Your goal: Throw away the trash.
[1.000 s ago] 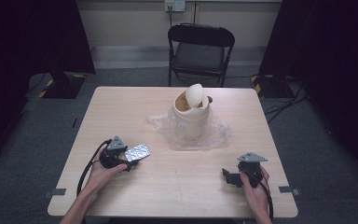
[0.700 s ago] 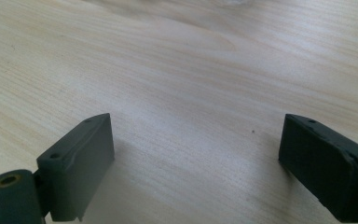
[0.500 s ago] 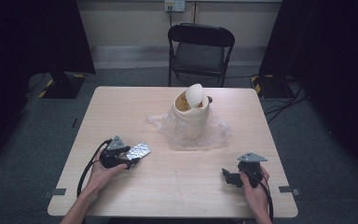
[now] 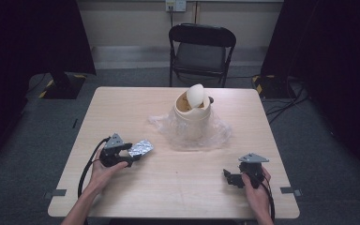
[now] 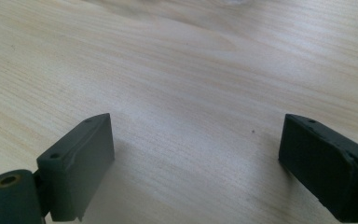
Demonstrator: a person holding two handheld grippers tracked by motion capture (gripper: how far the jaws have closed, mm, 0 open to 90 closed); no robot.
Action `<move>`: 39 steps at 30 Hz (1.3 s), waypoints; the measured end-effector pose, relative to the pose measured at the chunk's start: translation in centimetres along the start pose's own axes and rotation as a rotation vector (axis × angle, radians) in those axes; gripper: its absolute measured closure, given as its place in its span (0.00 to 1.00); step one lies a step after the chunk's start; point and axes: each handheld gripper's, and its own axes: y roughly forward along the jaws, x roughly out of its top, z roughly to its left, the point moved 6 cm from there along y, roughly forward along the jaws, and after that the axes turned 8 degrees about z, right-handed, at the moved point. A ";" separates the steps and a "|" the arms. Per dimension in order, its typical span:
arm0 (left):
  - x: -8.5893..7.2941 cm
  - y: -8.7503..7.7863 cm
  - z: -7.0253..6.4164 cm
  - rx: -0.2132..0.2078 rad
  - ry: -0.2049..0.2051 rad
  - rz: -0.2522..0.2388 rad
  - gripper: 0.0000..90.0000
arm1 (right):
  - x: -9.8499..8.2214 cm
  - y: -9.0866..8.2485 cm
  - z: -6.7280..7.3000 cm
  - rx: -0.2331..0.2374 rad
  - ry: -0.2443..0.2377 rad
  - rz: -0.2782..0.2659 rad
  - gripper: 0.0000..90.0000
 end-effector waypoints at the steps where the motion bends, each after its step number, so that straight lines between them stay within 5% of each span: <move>1: 0.1 0.0 -0.1 -0.002 -0.006 -0.007 0.38 | 0.0 0.0 0.0 0.000 0.000 0.000 0.10; 25: 3.1 -0.8 -0.3 -0.014 0.017 -0.065 0.38 | 0.0 0.0 0.0 0.000 -0.001 0.000 0.10; 39: 7.4 -1.5 -0.7 -0.026 0.050 -0.121 0.38 | 0.0 0.0 0.0 0.000 0.001 0.000 0.10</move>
